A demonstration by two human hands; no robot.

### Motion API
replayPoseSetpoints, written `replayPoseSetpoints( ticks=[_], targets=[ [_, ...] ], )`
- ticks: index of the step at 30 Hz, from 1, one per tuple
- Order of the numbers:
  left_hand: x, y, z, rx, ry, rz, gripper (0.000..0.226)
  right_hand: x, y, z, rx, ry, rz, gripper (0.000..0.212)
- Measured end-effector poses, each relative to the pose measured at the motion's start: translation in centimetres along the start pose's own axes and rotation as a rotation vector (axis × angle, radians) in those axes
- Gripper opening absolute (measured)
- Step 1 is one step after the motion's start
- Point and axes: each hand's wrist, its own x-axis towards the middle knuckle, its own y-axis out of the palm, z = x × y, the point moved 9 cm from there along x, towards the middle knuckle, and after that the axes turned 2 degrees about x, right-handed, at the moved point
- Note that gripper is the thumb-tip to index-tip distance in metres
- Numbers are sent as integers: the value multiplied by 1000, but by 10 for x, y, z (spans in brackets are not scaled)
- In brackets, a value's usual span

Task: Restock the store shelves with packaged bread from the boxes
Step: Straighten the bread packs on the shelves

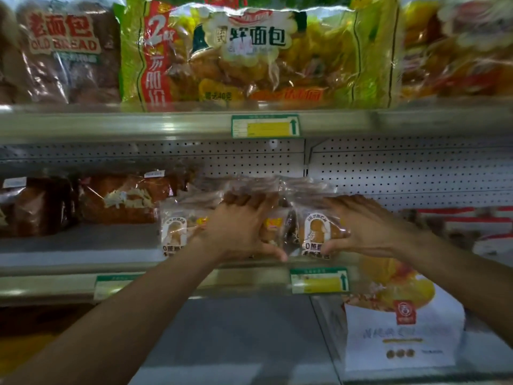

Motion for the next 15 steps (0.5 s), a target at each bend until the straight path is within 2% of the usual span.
replayPoseSetpoints(
  ticks=[2,6,11,13,15],
  targets=[
    [2,-1,1,-2,-60,-15,125,5,-5,7,-47,-29,-55,110],
    [-1,-5,0,-15,-122,-132,113,8,-5,12,-42,-68,-104,121],
    [9,-19,-36,-32,-16,-130,107,3,-7,11,-6,-75,-164,102],
    [16,-18,-47,-57,3,-119,97,-1,-19,-2,312,-12,-328,95],
    [18,-16,-48,-82,-25,-118,91,-1,-11,-32,820,222,-409,90]
  ],
)
